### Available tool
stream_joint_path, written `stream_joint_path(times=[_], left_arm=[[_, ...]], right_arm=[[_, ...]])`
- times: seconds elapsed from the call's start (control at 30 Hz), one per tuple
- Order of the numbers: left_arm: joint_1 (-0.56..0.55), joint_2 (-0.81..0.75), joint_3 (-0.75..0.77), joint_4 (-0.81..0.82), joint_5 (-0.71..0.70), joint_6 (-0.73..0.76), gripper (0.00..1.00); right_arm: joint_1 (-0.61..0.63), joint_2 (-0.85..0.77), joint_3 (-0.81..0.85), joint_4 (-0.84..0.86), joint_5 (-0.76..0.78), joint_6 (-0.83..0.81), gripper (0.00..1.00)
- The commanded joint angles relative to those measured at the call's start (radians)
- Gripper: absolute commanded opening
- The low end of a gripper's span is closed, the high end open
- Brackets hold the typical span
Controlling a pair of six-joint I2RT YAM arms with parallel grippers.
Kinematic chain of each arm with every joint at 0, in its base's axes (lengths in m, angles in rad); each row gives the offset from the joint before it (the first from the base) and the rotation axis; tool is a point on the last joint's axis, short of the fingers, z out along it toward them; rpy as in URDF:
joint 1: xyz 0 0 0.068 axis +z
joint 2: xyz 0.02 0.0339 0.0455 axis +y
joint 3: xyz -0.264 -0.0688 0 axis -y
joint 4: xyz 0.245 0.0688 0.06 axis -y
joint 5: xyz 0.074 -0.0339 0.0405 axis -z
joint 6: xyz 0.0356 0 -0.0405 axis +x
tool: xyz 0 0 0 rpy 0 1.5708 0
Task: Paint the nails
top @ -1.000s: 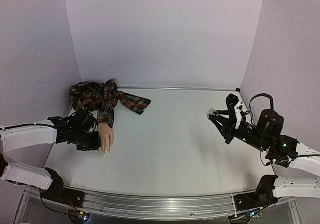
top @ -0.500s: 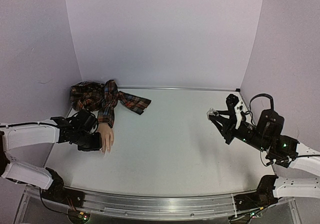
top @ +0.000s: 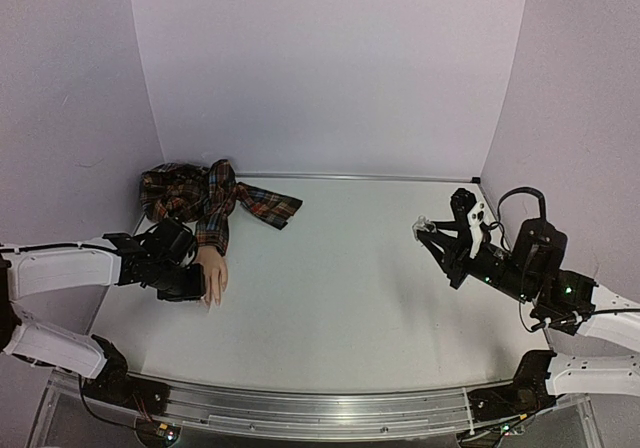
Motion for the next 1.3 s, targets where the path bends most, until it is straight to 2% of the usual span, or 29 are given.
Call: stream_joint_path(times=[0.0,1.27], left_arm=[[-0.003,0.004,0.044,0.041,-0.009,0.024,0.00],[-0.002,-0.007,-0.035,0.011,0.027,-0.078,0.00]], right_arm=[[-0.004,-0.002,-0.005,0.054,-0.010,0.005,0.00],[-0.005,0.002,-0.005,0.062,-0.019,0.007,0.00]])
